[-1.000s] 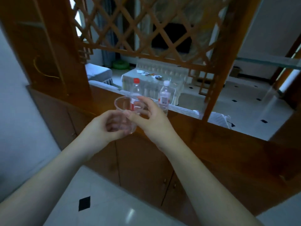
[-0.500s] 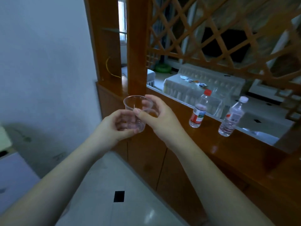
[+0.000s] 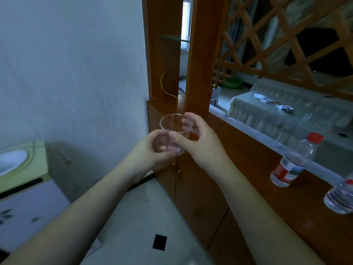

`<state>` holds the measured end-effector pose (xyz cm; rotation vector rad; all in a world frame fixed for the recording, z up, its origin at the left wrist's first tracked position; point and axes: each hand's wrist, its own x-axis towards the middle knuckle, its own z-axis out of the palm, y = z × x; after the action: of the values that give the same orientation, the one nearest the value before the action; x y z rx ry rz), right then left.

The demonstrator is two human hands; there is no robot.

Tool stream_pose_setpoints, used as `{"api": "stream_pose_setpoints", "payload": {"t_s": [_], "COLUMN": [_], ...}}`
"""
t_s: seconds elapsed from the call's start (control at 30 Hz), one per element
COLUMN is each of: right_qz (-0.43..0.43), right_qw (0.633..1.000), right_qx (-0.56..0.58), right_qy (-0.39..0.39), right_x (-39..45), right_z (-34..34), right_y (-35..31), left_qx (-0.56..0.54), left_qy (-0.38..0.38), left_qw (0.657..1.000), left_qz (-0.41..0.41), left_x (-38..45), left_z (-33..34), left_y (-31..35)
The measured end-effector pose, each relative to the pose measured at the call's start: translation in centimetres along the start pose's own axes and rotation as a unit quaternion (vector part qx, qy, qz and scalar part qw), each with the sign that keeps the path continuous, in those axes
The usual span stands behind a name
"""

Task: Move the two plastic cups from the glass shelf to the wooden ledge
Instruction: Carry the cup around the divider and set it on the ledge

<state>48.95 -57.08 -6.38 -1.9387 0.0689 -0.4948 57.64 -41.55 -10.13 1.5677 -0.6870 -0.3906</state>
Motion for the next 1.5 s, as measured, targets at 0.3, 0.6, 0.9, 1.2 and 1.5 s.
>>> {"api": "stream_pose_setpoints", "payload": {"t_s": [0.3, 0.6, 0.9, 1.2, 1.5], "right_qz": [0.02, 0.027, 0.039, 0.065, 0.086], "right_qw": [0.998, 0.998, 0.999, 0.997, 0.995], "right_qx": [0.039, 0.038, 0.022, -0.002, 0.016], "right_qy": [-0.039, -0.035, 0.001, 0.029, 0.054], "right_x": [7.8, 14.9, 23.1, 29.2, 36.0], "right_z": [-0.1, 5.2, 13.0, 15.6, 13.9], "right_y": [4.0, 6.6, 6.1, 8.4, 15.5], "left_qx": [-0.007, -0.017, -0.022, -0.063, -0.042], "left_qy": [0.028, 0.033, 0.012, -0.028, -0.06], "left_qw": [0.998, 0.997, 0.999, 0.996, 0.994], "left_qz": [-0.049, -0.063, -0.042, -0.056, -0.074], "left_x": [6.9, 12.4, 18.1, 24.9, 34.6], "left_z": [-1.5, -7.9, -17.7, -21.4, -20.9], "left_y": [-2.0, -4.9, -6.2, -9.7, -14.0]}}
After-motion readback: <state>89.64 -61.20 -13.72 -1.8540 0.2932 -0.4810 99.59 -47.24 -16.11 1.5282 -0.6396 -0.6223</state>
